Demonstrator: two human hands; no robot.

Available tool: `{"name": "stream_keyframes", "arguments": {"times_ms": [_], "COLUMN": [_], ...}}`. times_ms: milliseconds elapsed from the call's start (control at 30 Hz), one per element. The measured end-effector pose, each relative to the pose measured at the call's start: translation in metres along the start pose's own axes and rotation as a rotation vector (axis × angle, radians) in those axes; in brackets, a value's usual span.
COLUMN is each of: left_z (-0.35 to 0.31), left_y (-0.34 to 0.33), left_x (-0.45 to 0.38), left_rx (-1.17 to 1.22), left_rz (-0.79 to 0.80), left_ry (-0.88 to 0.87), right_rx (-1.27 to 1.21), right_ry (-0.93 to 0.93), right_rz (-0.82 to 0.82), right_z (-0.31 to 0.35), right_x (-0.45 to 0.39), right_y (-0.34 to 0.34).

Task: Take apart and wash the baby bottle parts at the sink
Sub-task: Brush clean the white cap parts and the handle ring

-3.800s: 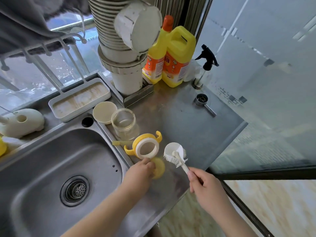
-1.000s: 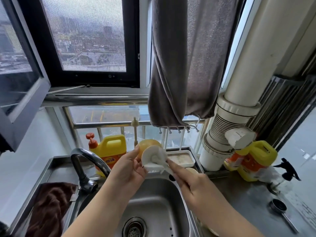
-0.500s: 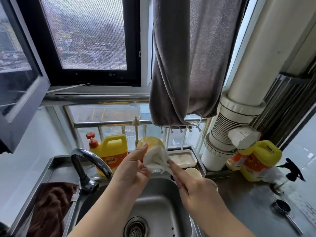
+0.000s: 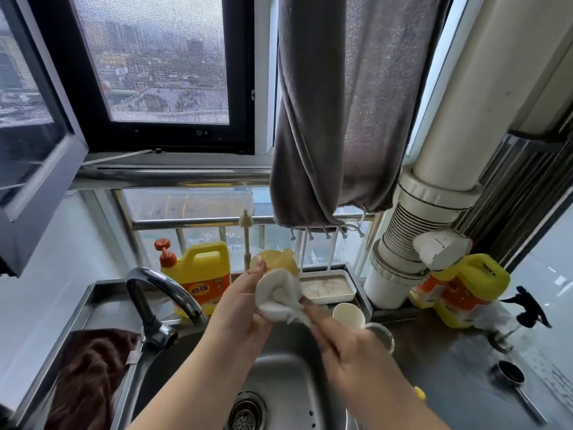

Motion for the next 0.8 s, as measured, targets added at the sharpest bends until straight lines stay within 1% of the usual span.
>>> {"name": "stream_keyframes", "arguments": {"times_ms": [67, 133, 167, 233, 300, 333, 433, 500, 600, 633, 733, 800], "left_z": [0.003, 0.002, 0.001, -0.001, -0.003, -0.003, 0.0, 0.002, 0.0, -0.002, -0.001, 0.003], "left_y": [0.001, 0.0, -0.001, 0.001, 0.003, 0.006, 0.011, 0.012, 0.015, 0.016, 0.014, 0.011], "left_x": [-0.001, -0.002, -0.001, -0.001, -0.003, -0.005, -0.008, -0.01, -0.012, -0.012, -0.009, -0.006], "left_rx": [0.016, 0.062, 0.075, 0.064, 0.041, 0.037, 0.003, -0.057, -0.174, -0.223, -0.397, -0.517], "left_rz": [-0.007, 0.002, 0.008, -0.001, -0.006, -0.007, -0.01, 0.017, 0.071, 0.094, 0.192, 0.227], "left_ry": [0.014, -0.01, -0.016, -0.026, -0.043, -0.049, -0.038, -0.032, -0.062, -0.085, -0.138, -0.18], "right_rx": [0.05, 0.103, 0.118, 0.072, 0.038, 0.053, -0.033, -0.083, -0.083, -0.06, -0.066, -0.07], "right_ry": [-0.022, -0.018, -0.007, -0.003, -0.005, -0.029, -0.165, -0.147, -0.082, -0.092, -0.133, -0.106], "right_rz": [0.003, -0.098, -0.104, -0.051, -0.071, -0.091, -0.114, -0.065, 0.069, 0.088, 0.074, 0.149], "right_z": [0.0, -0.006, -0.006, -0.004, -0.006, -0.012, -0.031, -0.024, -0.015, -0.02, -0.028, -0.018], "right_x": [0.0, -0.006, -0.006, -0.002, 0.001, 0.0, -0.005, -0.007, -0.008, -0.01, -0.015, -0.012], "right_y": [-0.006, 0.0, -0.001, -0.004, 0.002, 0.006, 0.016, 0.015, 0.014, 0.016, 0.023, 0.015]}}
Point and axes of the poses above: each hand's wrist, its own x-axis away from the middle knuckle, its own y-axis out of the back of the hand, z = x × y, the point moved 7 cm from there along -x, towards the middle knuckle, and after that the axes turned 6 degrees about -z, right-handed, at the moved point
